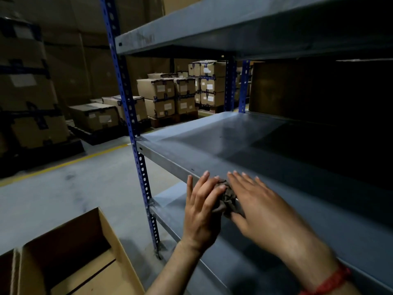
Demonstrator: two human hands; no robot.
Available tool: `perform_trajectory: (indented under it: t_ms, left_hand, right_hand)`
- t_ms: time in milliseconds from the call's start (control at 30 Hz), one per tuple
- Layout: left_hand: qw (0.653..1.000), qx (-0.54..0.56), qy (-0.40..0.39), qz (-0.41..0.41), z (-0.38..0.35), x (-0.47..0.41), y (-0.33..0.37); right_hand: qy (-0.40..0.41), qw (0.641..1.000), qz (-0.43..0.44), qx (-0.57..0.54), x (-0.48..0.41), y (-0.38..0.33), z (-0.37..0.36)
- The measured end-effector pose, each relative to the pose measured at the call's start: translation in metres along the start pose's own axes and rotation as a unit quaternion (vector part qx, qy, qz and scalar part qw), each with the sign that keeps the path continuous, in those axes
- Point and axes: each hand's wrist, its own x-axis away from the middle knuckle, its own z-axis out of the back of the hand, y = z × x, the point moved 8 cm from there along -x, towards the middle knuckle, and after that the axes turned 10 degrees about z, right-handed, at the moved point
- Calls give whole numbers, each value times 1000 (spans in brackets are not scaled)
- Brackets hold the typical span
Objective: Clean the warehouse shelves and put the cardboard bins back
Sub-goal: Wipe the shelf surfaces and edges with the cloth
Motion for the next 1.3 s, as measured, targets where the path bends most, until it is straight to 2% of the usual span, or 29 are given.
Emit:
perform_trajectory:
  t_ms: [67, 133, 267, 333, 400, 467, 567, 633, 700, 767, 833, 900, 1000, 1100, 1200, 1300]
  left_hand:
    - [999, 41, 2, 19, 2, -9, -23]
    - [996, 53, 22, 73, 9, -17, -55]
    - [976, 24, 84, 198, 34, -29, -125]
    - [966, 22, 108, 236, 41, -34, -140]
    - [961, 32, 124, 246, 39, -30, -135]
    - [968, 49, 114, 219, 29, -23, -113]
    - [979, 79, 90, 166, 7, -3, -78]
    - [971, 125, 96, 179, 4, -3, -80]
    - [958, 138, 120, 220, 11, -10, -109]
    - [940, 95, 161, 285, 29, -14, -155]
    - [901, 50, 194, 386, 52, -20, -208]
    - [860, 41, 203, 465, 72, -32, -254]
    - [829, 49, 207, 517, 85, -50, -283]
    - [836, 61, 192, 510, 80, -51, -271]
    - [864, 79, 161, 469, 66, -41, -241]
    - [887, 131, 142, 420, 40, -21, -185]
  right_hand:
    - [2, 1000, 4, 4, 0, 1, -1]
    - [-5, 1000, 10, 8, -2, 1, -5]
    - [21, 998, -10, 65, 2, 8, -9]
    - [48, 995, -23, 89, 2, 12, -9]
    - [65, 992, -46, 93, -3, 6, -5]
    - [80, 991, -74, 78, -22, -3, -4]
    - [79, 995, -53, 31, -61, -28, -3]
    - [64, 997, -36, -9, -81, -39, -5]
    - [65, 997, -23, -34, -90, -42, -9]
    - [47, 998, -24, -30, -92, -41, -19]
    - [91, 995, -28, -7, -91, -37, -19]
    - [100, 994, -50, 9, -92, -35, -18]
    - [111, 992, -60, -6, -93, -33, -19]
    - [137, 990, -42, 1, -96, -34, -21]
    - [154, 987, -50, 0, -102, -33, -21]
    - [109, 992, -51, -22, -130, -47, -22]
